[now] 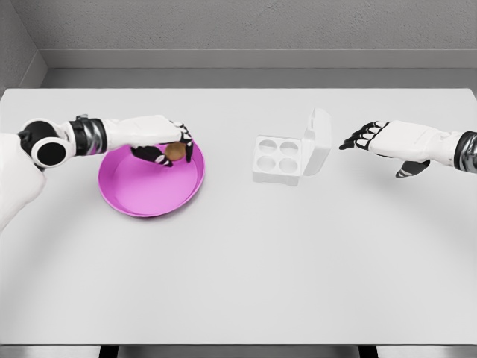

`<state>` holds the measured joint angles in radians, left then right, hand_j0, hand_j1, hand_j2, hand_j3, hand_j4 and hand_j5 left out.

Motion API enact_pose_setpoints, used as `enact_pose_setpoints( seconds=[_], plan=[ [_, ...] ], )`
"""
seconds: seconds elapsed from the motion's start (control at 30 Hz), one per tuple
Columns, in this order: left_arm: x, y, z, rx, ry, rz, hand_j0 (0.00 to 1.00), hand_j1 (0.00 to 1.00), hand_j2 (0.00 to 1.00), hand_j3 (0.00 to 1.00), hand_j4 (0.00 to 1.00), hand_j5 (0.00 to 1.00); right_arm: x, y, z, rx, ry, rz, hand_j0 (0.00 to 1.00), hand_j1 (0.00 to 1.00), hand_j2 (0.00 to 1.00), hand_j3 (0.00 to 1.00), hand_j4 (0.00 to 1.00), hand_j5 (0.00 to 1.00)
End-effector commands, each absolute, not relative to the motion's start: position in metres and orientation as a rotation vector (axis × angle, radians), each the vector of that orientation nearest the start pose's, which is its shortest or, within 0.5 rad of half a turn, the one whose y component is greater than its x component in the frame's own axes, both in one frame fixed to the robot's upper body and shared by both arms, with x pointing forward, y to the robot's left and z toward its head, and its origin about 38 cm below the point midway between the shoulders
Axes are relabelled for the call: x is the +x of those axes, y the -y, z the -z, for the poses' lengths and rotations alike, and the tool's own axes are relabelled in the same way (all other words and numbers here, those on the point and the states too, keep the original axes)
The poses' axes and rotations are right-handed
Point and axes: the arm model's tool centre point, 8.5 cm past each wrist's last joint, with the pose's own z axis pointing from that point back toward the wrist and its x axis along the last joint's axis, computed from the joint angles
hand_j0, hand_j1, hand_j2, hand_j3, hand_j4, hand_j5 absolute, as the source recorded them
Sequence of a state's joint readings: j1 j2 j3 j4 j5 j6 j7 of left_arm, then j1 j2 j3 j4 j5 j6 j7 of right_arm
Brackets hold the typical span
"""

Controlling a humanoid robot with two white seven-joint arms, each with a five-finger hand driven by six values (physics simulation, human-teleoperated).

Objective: Pack egg into the box and close the box lid

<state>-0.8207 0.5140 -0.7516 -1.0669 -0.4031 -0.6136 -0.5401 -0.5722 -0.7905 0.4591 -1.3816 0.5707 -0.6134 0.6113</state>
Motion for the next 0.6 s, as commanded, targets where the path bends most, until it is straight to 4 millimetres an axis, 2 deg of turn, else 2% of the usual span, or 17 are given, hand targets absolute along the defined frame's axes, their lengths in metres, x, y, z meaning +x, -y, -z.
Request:
enact_pose_setpoints(
  seconds=[0.0, 0.1, 0.3, 0.43, 0.57],
  plan=[
    [0.496, -0.222, -0.174, 0.210, 1.436, 2.011, 0.40, 0.40, 0.40, 0.40, 0.40, 0.40, 0.441, 0.341, -0.201, -0.533, 1.201, -2.113, 1.00, 1.00, 1.00, 1.00, 1.00, 1.00],
    [0.494, -0.214, -0.182, 0.202, 1.474, 2.018, 0.38, 0.38, 0.38, 0.38, 0.38, 0.38, 0.441, 0.341, -0.201, -0.533, 1.201, -2.113, 1.00, 1.00, 1.00, 1.00, 1.00, 1.00],
    [0.493, -0.170, -0.182, 0.129, 1.549, 2.028, 0.38, 0.38, 0.38, 0.38, 0.38, 0.38, 0.441, 0.341, -0.201, -0.533, 1.201, -2.113, 1.00, 1.00, 1.00, 1.00, 1.00, 1.00],
    [0.493, -0.154, -0.183, 0.107, 1.572, 2.031, 0.38, 0.38, 0.38, 0.38, 0.38, 0.38, 0.441, 0.341, -0.202, -0.535, 1.202, -2.113, 1.00, 1.00, 1.00, 1.00, 1.00, 1.00],
    [0.492, -0.129, -0.189, 0.077, 1.609, 2.054, 0.38, 0.38, 0.38, 0.38, 0.38, 0.38, 0.441, 0.341, -0.202, -0.535, 1.202, -2.113, 1.00, 1.00, 1.00, 1.00, 1.00, 1.00]
  ],
)
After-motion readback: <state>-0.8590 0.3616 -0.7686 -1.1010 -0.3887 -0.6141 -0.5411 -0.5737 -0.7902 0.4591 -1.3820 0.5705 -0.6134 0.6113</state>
